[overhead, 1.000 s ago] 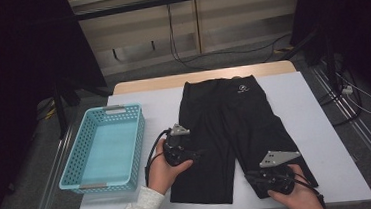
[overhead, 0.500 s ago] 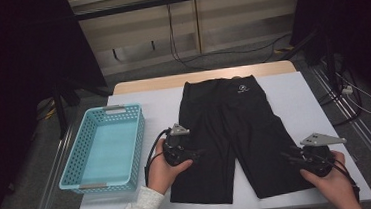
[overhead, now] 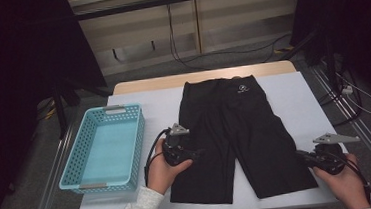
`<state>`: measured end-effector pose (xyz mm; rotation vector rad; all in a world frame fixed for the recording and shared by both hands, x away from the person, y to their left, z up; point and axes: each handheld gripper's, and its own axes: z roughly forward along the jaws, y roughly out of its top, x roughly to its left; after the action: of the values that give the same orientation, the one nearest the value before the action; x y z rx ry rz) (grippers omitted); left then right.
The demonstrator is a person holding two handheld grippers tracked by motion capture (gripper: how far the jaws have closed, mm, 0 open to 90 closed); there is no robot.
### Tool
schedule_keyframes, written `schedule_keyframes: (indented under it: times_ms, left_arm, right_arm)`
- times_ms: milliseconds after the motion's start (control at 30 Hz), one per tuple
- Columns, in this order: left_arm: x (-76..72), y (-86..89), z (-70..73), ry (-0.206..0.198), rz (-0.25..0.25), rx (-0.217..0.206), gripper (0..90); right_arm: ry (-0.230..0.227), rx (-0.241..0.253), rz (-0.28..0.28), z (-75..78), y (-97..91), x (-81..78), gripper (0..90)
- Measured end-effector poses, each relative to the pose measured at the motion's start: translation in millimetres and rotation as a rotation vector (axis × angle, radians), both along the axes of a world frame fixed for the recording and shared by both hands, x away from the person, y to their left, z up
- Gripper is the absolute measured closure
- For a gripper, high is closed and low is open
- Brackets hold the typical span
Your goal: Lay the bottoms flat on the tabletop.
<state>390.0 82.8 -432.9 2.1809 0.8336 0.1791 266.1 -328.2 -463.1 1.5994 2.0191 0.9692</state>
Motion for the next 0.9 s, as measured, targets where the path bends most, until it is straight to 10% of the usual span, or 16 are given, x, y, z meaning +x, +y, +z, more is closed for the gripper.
schedule_keyframes:
  times_ms: [267,633,900]
  left_arm:
    - [0.2,0.3,0.7,0.001,0.004,-0.009,24.1]
    - [0.8,0.5,-0.9,0.003,0.001,0.003,23.8]
    - [1.4,5.8,1.6,-0.009,0.017,0.006,21.9]
  right_arm:
    - [0.047,0.071,0.026,1.9,1.9,-20.0,89.5]
    - [-0.029,-0.034,0.069,11.2,19.2,-14.6,65.3]
    - [-0.058,-0.022,0.15,11.5,52.3,-2.5,53.6]
